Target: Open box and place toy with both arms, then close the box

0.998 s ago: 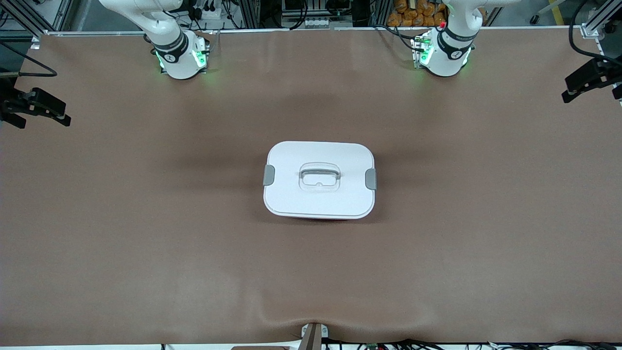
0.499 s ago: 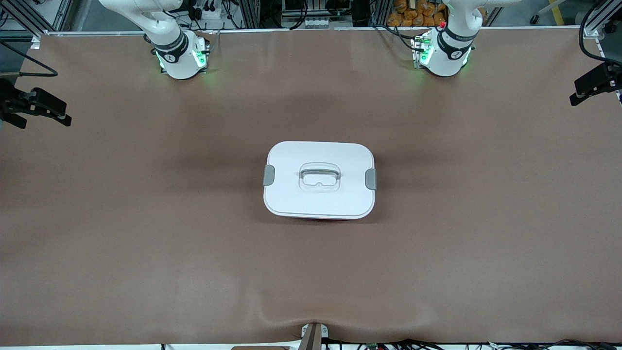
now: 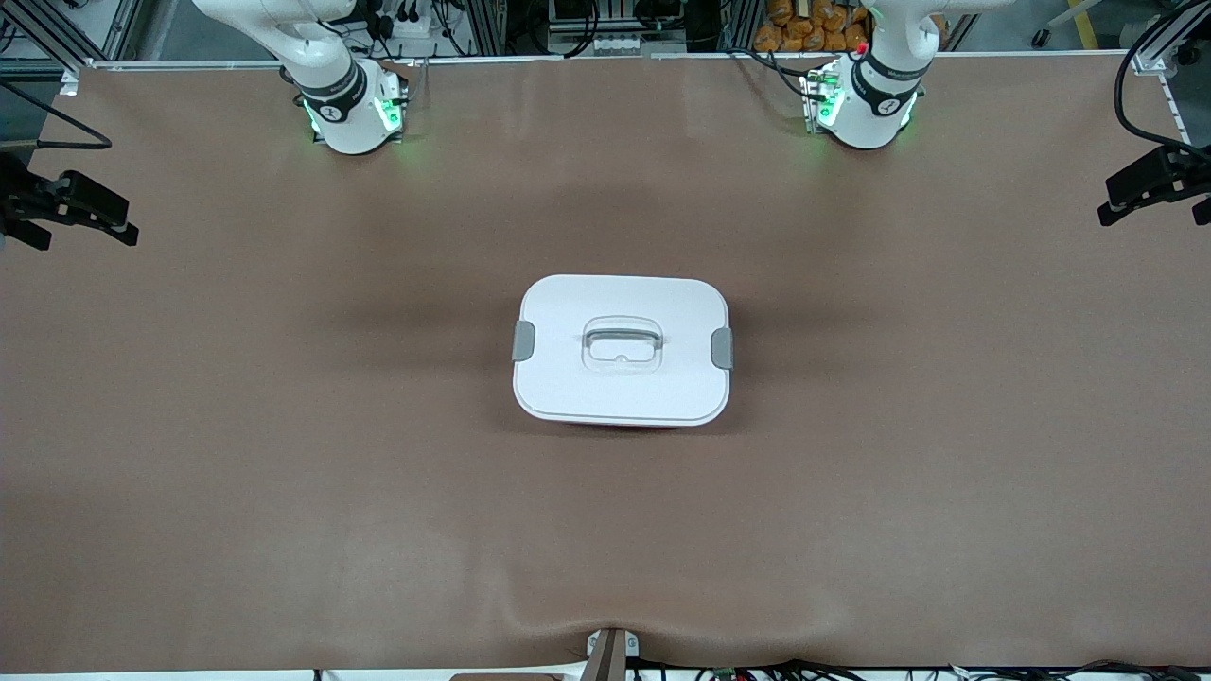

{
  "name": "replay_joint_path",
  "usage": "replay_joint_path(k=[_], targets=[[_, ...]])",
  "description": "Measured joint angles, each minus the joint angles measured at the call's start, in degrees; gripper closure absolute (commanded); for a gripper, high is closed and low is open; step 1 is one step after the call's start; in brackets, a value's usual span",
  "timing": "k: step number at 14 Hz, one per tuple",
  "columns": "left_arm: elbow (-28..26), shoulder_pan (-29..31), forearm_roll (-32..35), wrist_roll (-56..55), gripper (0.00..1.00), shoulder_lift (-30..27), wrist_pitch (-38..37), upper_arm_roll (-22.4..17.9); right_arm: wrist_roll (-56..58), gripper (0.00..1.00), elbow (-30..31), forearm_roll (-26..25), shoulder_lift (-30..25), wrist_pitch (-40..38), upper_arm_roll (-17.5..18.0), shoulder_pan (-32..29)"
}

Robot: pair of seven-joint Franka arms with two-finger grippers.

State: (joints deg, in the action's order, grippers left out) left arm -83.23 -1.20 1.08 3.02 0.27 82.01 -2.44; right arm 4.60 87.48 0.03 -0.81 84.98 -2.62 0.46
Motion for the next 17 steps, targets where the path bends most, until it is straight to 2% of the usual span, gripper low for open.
replay_joint_path(k=[17], targets=[[0.0,0.3,-1.5,0.0,0.00,0.7,0.6,-0.2,0.0,0.00,0.0,0.0,0.0,-0.2,-0.1,0.0]])
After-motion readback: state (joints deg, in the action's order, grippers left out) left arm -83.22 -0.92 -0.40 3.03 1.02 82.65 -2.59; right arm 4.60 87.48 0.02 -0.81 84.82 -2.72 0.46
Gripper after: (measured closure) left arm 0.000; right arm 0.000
